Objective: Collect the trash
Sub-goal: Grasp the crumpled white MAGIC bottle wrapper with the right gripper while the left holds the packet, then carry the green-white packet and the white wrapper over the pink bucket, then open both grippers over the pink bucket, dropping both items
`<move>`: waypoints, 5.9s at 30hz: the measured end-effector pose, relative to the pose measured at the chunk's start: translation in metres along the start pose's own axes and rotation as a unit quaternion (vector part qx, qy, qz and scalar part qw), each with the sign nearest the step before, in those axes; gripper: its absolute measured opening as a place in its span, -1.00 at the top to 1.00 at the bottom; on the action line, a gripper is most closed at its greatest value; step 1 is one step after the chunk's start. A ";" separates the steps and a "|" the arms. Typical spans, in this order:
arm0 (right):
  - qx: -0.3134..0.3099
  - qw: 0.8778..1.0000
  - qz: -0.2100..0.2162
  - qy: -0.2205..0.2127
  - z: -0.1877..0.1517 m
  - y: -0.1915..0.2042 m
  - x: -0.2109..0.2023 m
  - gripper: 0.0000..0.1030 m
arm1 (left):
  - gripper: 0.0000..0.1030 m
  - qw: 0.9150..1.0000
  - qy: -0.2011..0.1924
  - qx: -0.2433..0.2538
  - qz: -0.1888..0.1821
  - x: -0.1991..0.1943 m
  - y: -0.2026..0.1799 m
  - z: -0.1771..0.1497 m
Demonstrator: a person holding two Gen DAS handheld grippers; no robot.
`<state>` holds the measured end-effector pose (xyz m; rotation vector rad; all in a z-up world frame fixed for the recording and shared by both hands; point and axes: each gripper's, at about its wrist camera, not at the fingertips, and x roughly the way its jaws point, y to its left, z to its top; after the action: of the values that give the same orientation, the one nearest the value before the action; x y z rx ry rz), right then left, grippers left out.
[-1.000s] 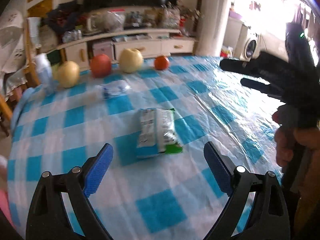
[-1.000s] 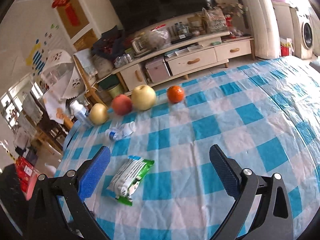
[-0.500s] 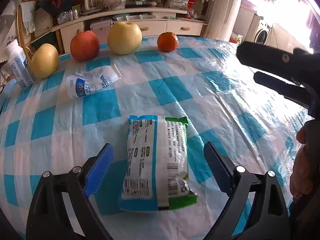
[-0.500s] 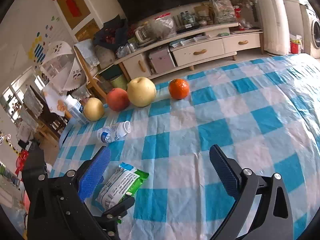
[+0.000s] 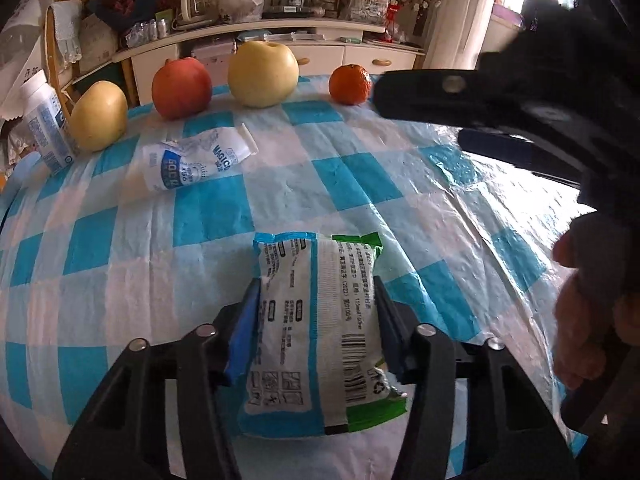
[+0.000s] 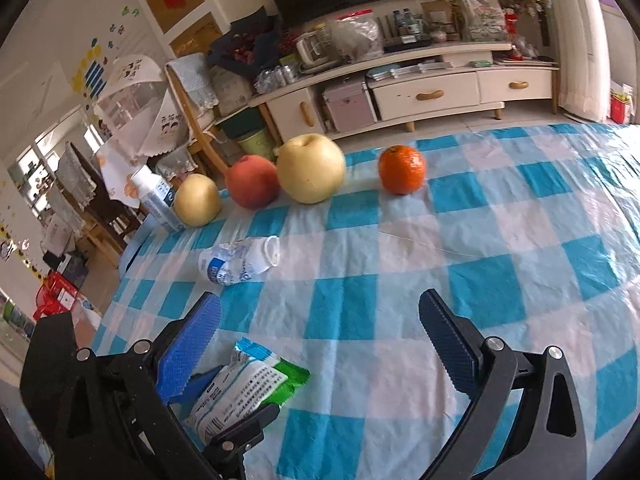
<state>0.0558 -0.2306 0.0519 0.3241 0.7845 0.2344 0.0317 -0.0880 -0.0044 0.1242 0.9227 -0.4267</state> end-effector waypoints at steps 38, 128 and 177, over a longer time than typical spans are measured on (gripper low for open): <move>-0.086 0.993 -0.026 0.076 0.015 0.101 0.138 -0.90 | 0.14 0.982 -0.088 -0.162 0.037 -0.080 0.144 -0.045; -0.258 0.963 0.071 0.021 -0.153 0.357 -0.060 -0.78 | 0.14 0.948 -0.176 -0.200 0.175 -0.322 0.266 -0.168; -0.414 0.892 0.157 0.090 -0.216 0.523 0.069 -0.79 | 0.14 0.924 -0.124 -0.313 0.181 -0.284 0.413 -0.245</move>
<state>-0.0978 0.3185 0.0580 -0.3947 0.7430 0.8833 -0.1322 0.4432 0.0419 -0.3363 0.7272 0.2059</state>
